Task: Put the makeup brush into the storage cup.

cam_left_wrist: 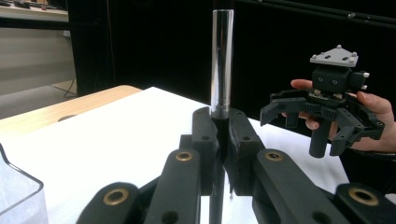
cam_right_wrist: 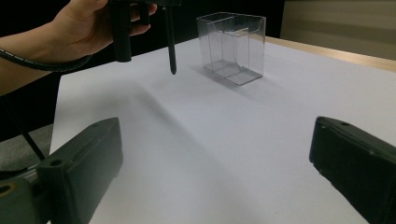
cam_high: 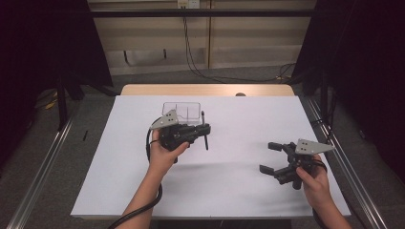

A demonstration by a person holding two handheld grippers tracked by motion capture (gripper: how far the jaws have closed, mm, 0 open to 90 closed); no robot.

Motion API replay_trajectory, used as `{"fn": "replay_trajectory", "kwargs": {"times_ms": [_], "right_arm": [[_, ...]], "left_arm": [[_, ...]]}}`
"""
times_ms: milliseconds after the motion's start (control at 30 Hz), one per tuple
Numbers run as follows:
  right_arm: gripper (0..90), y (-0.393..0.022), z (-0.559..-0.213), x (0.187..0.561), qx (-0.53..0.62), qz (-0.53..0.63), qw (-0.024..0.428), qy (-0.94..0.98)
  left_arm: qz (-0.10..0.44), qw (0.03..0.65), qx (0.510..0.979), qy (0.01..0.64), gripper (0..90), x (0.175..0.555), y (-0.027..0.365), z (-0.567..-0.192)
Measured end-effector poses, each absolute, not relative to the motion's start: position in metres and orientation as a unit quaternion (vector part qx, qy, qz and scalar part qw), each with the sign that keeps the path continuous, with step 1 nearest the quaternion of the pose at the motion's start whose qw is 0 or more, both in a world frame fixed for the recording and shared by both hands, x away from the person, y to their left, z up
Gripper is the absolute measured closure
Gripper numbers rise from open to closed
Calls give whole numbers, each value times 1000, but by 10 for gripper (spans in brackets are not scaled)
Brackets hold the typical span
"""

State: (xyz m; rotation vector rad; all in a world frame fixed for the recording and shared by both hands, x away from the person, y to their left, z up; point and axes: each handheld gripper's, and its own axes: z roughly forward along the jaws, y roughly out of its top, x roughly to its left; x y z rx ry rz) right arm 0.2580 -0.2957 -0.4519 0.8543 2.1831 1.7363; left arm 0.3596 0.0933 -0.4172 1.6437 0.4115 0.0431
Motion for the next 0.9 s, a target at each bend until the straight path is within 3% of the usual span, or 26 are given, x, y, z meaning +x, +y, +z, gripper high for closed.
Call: {"fn": "replay_trajectory", "kwargs": {"times_ms": [900], "right_arm": [[21, -299, -457, 253, 292, 601, 119, 735]], "left_arm": [[30, 656, 730, 192, 835, 366, 102, -412]]}}
